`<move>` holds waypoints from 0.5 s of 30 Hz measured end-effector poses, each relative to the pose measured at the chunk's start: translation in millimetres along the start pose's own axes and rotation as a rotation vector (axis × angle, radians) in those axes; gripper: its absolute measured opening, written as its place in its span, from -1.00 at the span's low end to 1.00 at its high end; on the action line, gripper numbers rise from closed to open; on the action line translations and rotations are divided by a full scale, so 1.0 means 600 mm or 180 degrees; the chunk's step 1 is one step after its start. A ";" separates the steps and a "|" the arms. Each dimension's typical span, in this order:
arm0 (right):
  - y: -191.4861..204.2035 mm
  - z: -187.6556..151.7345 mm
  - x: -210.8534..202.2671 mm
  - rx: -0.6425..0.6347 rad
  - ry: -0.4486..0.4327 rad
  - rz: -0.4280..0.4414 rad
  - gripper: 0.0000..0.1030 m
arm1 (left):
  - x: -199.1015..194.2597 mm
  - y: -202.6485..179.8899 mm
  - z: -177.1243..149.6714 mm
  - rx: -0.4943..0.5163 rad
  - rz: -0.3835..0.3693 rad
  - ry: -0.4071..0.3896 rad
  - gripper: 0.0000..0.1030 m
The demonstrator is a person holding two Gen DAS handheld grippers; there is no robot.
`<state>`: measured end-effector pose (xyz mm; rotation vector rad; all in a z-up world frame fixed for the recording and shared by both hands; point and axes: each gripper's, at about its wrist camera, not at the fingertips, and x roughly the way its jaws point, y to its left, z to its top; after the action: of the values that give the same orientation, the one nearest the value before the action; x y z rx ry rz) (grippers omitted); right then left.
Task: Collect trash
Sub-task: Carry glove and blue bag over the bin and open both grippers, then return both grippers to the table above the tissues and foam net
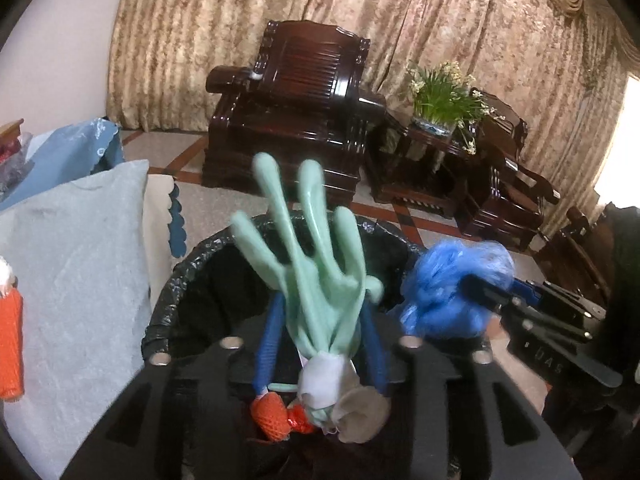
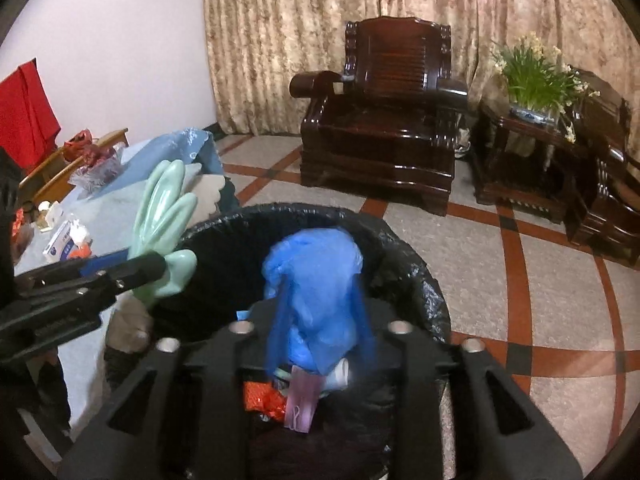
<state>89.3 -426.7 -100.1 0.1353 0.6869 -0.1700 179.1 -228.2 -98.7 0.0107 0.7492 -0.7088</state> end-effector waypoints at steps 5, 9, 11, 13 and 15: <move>0.001 -0.007 -0.009 0.0035 -0.0039 -0.0080 0.56 | -0.030 0.011 0.005 0.0016 0.0078 -0.0132 0.32; 0.011 -0.010 -0.022 0.0124 -0.0094 -0.0003 0.83 | -0.062 0.027 0.010 0.0001 0.0207 -0.0257 0.70; 0.024 -0.008 -0.028 0.0161 -0.0083 0.0071 0.84 | -0.084 0.043 0.008 -0.0048 0.0276 -0.0306 0.75; 0.040 -0.004 -0.031 0.0140 -0.0088 0.0141 0.84 | -0.103 0.059 0.006 -0.0095 0.0333 -0.0336 0.77; 0.057 0.003 -0.035 0.0097 -0.0113 0.0196 0.84 | -0.124 0.079 -0.001 -0.0139 0.0420 -0.0374 0.78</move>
<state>81.5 -391.0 -82.9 0.1820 0.6443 -0.1237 168.8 -147.7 -63.7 -0.0209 0.6449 -0.5623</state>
